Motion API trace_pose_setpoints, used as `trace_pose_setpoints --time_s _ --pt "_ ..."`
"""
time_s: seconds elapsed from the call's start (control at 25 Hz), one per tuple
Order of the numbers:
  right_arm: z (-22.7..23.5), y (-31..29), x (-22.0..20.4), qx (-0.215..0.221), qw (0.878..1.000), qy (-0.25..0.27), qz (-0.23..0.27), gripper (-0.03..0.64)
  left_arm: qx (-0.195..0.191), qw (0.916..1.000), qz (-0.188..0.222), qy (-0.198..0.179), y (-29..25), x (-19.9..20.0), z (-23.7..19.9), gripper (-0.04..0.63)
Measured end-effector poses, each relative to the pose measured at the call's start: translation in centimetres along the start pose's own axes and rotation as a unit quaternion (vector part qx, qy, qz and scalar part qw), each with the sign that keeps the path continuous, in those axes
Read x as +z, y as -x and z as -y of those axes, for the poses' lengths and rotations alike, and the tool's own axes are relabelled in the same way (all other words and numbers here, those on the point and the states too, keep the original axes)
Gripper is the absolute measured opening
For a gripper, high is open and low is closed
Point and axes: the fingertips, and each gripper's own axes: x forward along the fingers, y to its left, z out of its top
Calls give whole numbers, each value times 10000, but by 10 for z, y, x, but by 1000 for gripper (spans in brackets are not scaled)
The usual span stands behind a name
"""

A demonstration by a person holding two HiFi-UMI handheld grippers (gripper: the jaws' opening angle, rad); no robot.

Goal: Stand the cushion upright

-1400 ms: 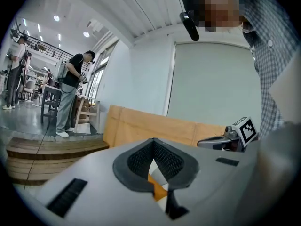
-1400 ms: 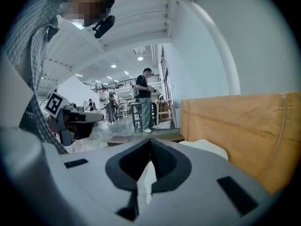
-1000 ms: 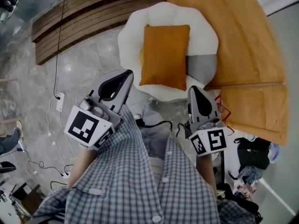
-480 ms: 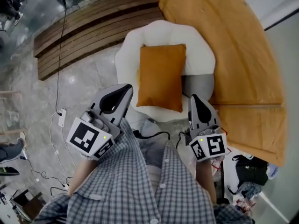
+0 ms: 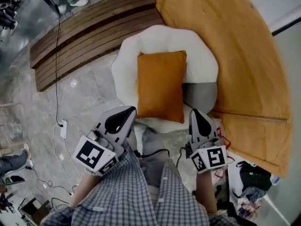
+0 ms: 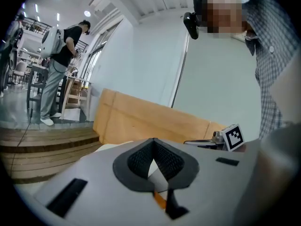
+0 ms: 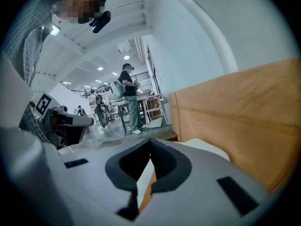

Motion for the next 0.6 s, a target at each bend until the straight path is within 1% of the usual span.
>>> trace_pose_setpoints --time_s 0.16,0.28,0.36,0.52,0.6 --pt "12 -23 -12 -238 9995 67 -195 6 -76 9999 14 119 -23 -2 -31 6" --pt "21 -50 -21 -371 9985 190 -361 6 -246 9993 -104 252 -40 -10 -61 6" --pt "32 -66 -26 -477 9974 260 -467 6 -290 9990 -206 260 -50 -16 -84 6" --pt "57 -105 -36 -650 9958 155 -625 6 -486 9978 -415 202 -71 -29 -132 6" --pt "68 -128 -40 -691 9950 192 -698 6 -527 9972 -496 179 -85 -39 -156 6"
